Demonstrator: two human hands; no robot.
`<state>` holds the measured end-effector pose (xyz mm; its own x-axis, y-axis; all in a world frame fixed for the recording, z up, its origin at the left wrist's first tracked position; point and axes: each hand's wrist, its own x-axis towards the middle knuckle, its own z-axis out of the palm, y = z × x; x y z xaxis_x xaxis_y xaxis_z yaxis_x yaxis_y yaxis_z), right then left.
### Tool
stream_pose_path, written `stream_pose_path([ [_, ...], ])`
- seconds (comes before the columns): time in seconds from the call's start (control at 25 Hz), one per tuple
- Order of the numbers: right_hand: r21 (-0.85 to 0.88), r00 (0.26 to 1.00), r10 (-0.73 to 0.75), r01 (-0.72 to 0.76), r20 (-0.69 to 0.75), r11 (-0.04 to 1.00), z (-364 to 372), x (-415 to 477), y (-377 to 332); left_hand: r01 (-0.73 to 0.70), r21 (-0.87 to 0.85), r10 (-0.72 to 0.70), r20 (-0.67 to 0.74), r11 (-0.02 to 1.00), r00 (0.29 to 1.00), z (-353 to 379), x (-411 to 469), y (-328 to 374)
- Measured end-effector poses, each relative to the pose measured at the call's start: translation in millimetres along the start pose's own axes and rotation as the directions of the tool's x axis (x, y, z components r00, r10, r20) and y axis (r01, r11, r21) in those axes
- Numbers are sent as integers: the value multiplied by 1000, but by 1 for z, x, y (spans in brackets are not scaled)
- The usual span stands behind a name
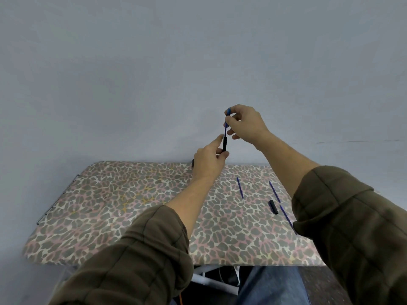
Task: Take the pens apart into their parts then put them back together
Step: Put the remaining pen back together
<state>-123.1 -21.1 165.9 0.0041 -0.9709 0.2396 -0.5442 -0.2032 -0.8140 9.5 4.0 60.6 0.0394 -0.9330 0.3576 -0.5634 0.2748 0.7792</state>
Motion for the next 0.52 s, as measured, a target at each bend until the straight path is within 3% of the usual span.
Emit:
stream_pose_path([
  [0.2, -104, 993, -39, 51, 113, 993, 3, -7, 9, -9, 10, 9, -27, 1000, 1000, -1, 3, 1],
  [0.52, -84, 999, 1, 2, 34, 996, 6, -9, 17, 26, -20, -26, -6, 999, 1000, 1, 1, -2],
])
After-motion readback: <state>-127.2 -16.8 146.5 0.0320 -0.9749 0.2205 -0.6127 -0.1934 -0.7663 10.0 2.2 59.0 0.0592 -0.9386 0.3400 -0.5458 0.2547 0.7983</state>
